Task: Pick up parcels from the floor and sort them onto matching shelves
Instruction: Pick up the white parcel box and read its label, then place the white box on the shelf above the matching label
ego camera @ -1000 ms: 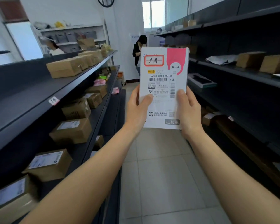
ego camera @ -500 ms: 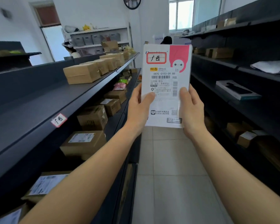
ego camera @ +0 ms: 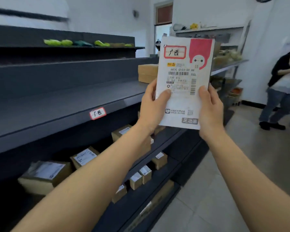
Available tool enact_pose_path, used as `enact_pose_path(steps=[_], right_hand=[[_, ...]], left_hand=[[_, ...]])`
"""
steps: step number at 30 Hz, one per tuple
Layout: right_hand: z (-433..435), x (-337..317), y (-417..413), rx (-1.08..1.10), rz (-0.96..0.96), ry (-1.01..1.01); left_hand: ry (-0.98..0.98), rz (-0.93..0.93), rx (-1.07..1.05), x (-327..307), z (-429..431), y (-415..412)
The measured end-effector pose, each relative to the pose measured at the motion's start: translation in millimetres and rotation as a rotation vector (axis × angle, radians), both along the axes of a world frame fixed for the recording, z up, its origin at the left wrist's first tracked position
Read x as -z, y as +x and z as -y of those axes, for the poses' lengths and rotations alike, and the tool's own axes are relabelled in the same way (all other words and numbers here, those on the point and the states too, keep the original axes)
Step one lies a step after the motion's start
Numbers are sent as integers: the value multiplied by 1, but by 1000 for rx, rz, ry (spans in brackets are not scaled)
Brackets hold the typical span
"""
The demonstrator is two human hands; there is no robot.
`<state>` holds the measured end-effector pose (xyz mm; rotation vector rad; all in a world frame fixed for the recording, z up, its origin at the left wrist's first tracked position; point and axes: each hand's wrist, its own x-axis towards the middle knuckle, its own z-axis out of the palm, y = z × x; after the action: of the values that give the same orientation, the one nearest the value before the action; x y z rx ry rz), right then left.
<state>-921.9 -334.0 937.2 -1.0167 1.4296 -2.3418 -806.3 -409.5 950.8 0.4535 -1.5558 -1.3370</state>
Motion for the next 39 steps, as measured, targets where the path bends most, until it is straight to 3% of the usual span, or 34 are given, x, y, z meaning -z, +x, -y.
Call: enact_pose_path(steps=[9, 18, 27, 35, 39], right_hand=[[91, -53, 61, -420, -68, -12], [167, -90, 115, -686, -165, 181], [201, -81, 132, -616, -52, 253], [207, -75, 135, -553, -115, 360], [190, -74, 132, -424, -209, 202]], left_hand=[[-36, -22, -441, -50, 32, 85], [299, -16, -595, -93, 72, 154], [297, 208, -647, -80, 98, 149], [328, 170, -643, -75, 102, 144], [195, 37, -908, -81, 89, 145]])
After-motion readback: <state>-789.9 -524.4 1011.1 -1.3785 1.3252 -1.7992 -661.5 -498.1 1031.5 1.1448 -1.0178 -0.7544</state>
